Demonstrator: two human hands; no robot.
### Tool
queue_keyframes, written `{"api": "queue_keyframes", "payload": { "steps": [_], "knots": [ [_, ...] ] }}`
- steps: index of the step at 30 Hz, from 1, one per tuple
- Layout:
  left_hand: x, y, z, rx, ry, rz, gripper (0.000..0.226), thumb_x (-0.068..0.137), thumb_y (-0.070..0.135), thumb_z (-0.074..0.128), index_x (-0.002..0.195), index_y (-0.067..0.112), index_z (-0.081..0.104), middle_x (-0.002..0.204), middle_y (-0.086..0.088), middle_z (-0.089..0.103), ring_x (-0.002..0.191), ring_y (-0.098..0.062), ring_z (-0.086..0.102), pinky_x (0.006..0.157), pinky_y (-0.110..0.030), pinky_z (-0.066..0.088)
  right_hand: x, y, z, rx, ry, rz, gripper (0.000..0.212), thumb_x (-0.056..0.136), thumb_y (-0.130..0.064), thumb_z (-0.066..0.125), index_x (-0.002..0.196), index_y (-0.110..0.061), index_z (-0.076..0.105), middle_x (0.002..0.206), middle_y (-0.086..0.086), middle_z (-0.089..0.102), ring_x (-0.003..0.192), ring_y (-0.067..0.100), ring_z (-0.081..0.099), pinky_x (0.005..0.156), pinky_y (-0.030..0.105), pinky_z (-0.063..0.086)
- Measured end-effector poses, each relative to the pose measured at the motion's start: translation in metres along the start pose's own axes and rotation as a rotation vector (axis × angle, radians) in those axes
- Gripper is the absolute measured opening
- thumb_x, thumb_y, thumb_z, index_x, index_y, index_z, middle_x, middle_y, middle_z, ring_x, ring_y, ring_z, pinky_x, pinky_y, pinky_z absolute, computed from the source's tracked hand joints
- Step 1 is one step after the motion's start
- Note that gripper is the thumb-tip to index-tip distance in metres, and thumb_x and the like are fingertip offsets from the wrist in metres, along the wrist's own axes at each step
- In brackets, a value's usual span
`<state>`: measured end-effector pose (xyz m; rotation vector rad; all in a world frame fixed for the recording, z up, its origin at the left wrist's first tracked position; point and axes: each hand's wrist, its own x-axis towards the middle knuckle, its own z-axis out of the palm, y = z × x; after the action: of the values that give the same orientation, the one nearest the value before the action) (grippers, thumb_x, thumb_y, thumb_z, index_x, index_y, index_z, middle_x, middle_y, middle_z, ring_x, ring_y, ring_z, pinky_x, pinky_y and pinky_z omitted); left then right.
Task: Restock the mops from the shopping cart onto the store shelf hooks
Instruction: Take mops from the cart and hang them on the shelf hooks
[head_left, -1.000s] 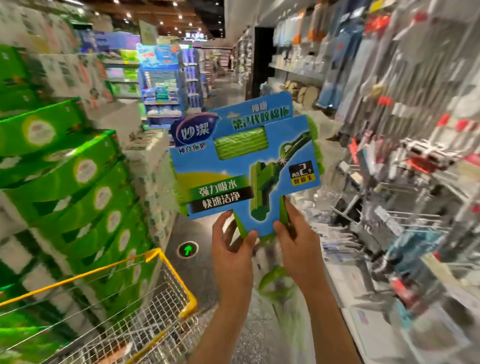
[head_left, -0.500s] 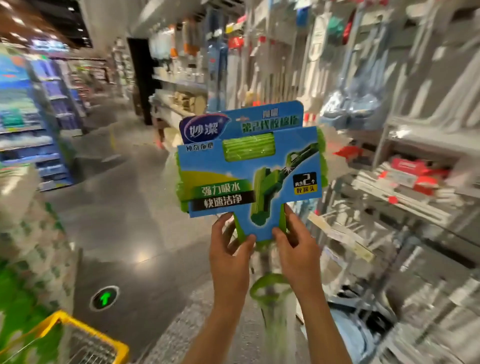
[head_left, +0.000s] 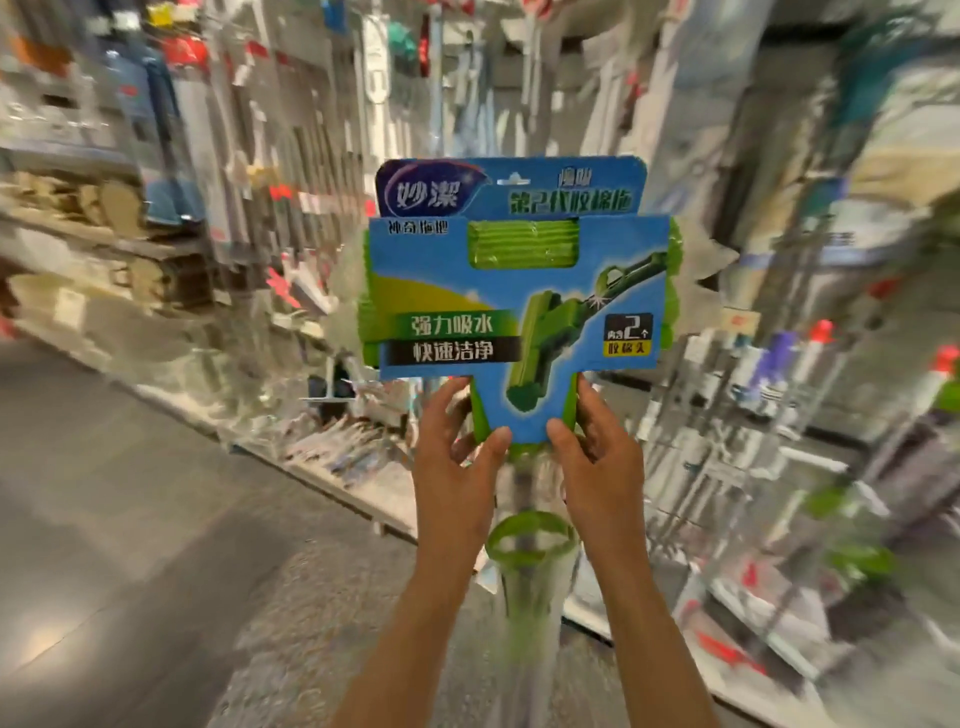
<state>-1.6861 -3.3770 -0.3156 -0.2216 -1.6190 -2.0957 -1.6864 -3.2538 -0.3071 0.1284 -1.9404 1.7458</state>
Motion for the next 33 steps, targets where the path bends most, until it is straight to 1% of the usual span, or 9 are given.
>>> {"api": "queue_keyframes", "payload": {
  "steps": [5,9,14,16,20,24,28,30,33],
  "knots": [
    [-0.027,0.001,0.039,-0.077,-0.168,-0.026,0.061,0.089,0.000,0.071,0.117,0.053,0.058,0.131,-0.004,0.066,0.115,-0.027,0.067,0.087,-0.044,0.059,-0.019,-0.006,-0.053,-0.061,0.148,0.008,0.052,0.095,-0.006,0.064,0.145,-0.017,0.053,0.126,-0.006,0.069,0.102,-0.001,0.068,0.081,0.021,0.057],
    [-0.041,0.001,0.071,-0.132,-0.240,-0.094,0.053,0.090,-0.003,0.069,0.126,0.034,0.055,0.130,-0.008,0.066,0.114,-0.029,0.068,0.085,-0.042,0.061,-0.026,-0.014,-0.089,-0.064,0.234,0.011,0.052,0.094,-0.002,0.064,0.143,-0.018,0.055,0.120,-0.014,0.070,0.095,-0.003,0.068,0.080,0.024,0.059],
    [-0.060,0.004,0.132,-0.171,-0.353,-0.149,0.055,0.089,-0.005,0.069,0.134,0.023,0.052,0.132,-0.004,0.065,0.114,-0.024,0.068,0.083,-0.041,0.062,-0.028,-0.020,-0.152,-0.057,0.356,-0.012,0.051,0.094,0.000,0.063,0.142,-0.015,0.055,0.121,-0.023,0.068,0.100,-0.010,0.065,0.080,0.015,0.055],
    [-0.069,0.003,0.159,-0.171,-0.400,-0.112,0.056,0.089,-0.005,0.069,0.131,0.028,0.054,0.131,0.000,0.065,0.116,-0.022,0.067,0.087,-0.048,0.060,-0.027,-0.020,-0.180,-0.073,0.403,-0.027,0.051,0.094,0.000,0.063,0.141,-0.015,0.055,0.119,-0.025,0.069,0.096,-0.011,0.065,0.078,0.014,0.055],
    [-0.086,-0.003,0.224,-0.171,-0.453,-0.090,0.059,0.086,0.001,0.072,0.121,0.045,0.057,0.133,0.001,0.064,0.119,-0.024,0.065,0.090,-0.056,0.057,-0.018,-0.014,-0.242,-0.065,0.482,-0.039,0.052,0.094,-0.003,0.065,0.143,-0.014,0.054,0.135,-0.005,0.064,0.116,0.003,0.064,0.091,0.027,0.057],
    [-0.103,-0.008,0.284,-0.175,-0.490,-0.062,0.056,0.081,0.012,0.072,0.122,0.047,0.056,0.135,0.001,0.063,0.121,-0.023,0.065,0.091,-0.055,0.057,-0.006,-0.014,-0.301,-0.075,0.526,-0.040,0.050,0.094,-0.004,0.066,0.141,-0.019,0.056,0.132,-0.004,0.066,0.115,0.005,0.065,0.091,0.026,0.057],
    [-0.119,-0.014,0.346,-0.224,-0.539,-0.085,0.059,0.088,0.004,0.071,0.122,0.051,0.056,0.134,-0.002,0.064,0.117,-0.024,0.067,0.092,-0.054,0.057,0.009,-0.014,-0.359,-0.108,0.580,-0.044,0.052,0.092,-0.009,0.069,0.135,-0.035,0.053,0.133,-0.009,0.064,0.119,0.004,0.062,0.098,0.033,0.055],
    [-0.127,-0.016,0.375,-0.232,-0.543,-0.099,0.064,0.089,0.001,0.071,0.115,0.058,0.057,0.133,0.000,0.064,0.117,-0.024,0.067,0.093,-0.054,0.057,0.017,-0.011,-0.388,-0.115,0.587,-0.045,0.052,0.092,-0.009,0.069,0.139,-0.028,0.055,0.134,-0.008,0.064,0.121,0.005,0.061,0.100,0.036,0.055],
    [-0.137,-0.022,0.412,-0.243,-0.567,-0.114,0.059,0.086,0.011,0.073,0.117,0.058,0.056,0.135,0.000,0.063,0.120,-0.027,0.064,0.095,-0.055,0.056,0.026,-0.006,-0.425,-0.146,0.604,-0.052,0.053,0.092,-0.009,0.069,0.142,-0.021,0.054,0.136,-0.003,0.063,0.124,0.009,0.060,0.101,0.041,0.054]
  ]
}}
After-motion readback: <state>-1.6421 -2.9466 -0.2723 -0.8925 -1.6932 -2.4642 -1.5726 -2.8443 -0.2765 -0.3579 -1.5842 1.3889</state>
